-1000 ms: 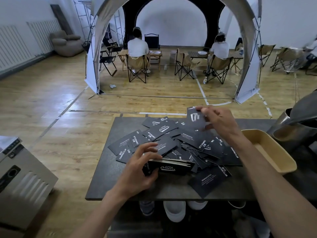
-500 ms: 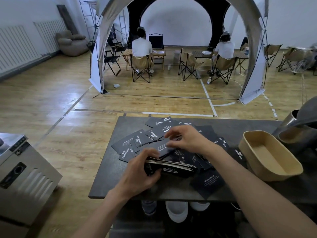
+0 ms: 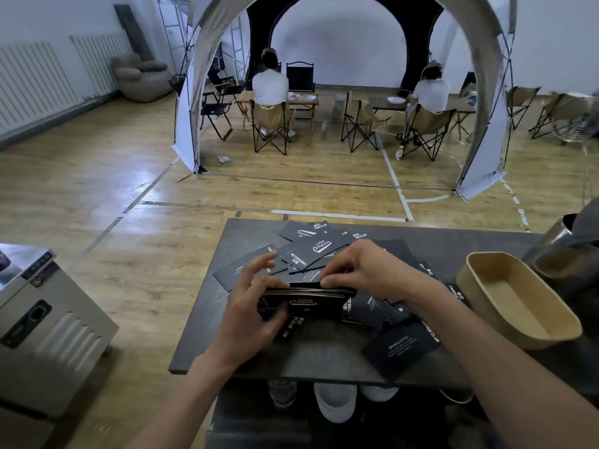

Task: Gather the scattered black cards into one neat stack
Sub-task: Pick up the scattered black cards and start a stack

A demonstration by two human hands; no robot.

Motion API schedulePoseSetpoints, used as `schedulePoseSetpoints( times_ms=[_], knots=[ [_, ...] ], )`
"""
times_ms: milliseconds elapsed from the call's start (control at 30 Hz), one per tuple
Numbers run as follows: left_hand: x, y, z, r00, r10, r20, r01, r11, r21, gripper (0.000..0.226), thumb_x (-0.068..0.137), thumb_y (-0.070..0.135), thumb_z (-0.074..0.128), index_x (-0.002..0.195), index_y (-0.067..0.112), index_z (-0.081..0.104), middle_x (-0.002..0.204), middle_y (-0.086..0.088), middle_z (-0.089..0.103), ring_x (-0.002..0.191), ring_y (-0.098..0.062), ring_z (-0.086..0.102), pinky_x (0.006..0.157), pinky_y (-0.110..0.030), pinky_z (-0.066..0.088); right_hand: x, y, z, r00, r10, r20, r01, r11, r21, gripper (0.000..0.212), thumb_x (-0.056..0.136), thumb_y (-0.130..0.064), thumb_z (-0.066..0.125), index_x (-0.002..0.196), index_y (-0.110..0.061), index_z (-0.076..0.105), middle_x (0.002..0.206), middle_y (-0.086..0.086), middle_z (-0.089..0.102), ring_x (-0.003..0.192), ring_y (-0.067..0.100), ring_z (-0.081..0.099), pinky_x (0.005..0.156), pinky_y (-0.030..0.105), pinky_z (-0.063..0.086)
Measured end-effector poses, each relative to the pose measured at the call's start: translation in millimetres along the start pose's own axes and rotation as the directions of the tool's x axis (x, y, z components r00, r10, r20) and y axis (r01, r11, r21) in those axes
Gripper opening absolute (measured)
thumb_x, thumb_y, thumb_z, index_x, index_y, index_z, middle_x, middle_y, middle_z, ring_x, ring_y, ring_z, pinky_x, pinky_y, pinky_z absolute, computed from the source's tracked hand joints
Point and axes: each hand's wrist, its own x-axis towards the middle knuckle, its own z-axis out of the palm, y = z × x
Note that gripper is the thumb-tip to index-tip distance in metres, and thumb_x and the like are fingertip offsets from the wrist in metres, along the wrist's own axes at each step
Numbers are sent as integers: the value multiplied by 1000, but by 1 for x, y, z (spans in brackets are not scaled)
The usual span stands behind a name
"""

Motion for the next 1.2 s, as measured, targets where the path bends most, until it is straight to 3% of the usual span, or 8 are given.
schedulePoseSetpoints(
  times_ms=[67,167,333,533,667,833,1067,1200],
  knots=[
    [0,-1,1,997,-79,20,79,997,-17,43,78,0,83,113,18,65,133,8,64,123,-9,62,100,-28,52,7,-4,-2,991,35,128,-36,999,7,15,93,-34,72,103,-26,81,90,-11,79,87,7,73,86,30,58],
    [-2,-3,1,991,-126,43,128,991,-29,50,79,3,83,119,25,64,109,17,69,103,-1,68,90,-23,54,41,12,-8,995,41,-95,-34,996,77,19,97,-23,68,113,-20,77,103,-5,79,97,7,73,97,35,57],
    [-1,-6,2,994,-95,48,94,995,18,34,89,23,70,122,23,74,110,6,59,102,-5,62,87,-18,50,90,27,-7,992,124,-4,-119,940,-319,51,94,-27,69,143,-28,56,148,-2,56,137,19,50,115,35,38],
    [-4,-10,2,992,-113,64,110,993,49,43,91,33,65,133,25,70,116,7,53,107,-3,57,91,-14,46,90,35,-9,989,107,-98,-134,929,-344,61,75,-41,87,130,-21,67,121,-3,68,111,18,63,95,32,51],
    [-4,-10,3,991,-101,83,97,994,48,42,90,21,73,131,22,69,126,6,54,119,-2,56,100,-16,45,77,39,-18,969,86,-231,-121,982,-142,28,77,-25,88,102,-19,77,83,-15,64,85,13,61,68,16,43],
    [-3,-10,3,993,-85,85,82,996,40,38,88,12,76,124,21,70,139,5,52,129,-8,55,108,-24,46,62,44,-37,972,211,-108,-206,977,51,12,85,-23,82,96,-20,78,88,-1,78,78,11,68,77,28,53],
    [-2,-10,4,996,-57,72,56,998,18,43,86,6,77,125,21,69,157,1,43,144,-13,45,113,-28,44,37,26,-32,935,238,-264,-201,967,158,9,83,-30,83,89,-24,82,76,-11,76,67,-2,67,57,8,44],
    [-2,-8,3,994,-59,97,58,998,20,72,83,0,78,146,21,53,158,6,44,146,-12,44,117,-31,43,18,-1,8,991,93,95,-100,992,76,17,90,-39,75,95,-24,82,82,-10,79,76,6,71,74,25,55]
  ],
)
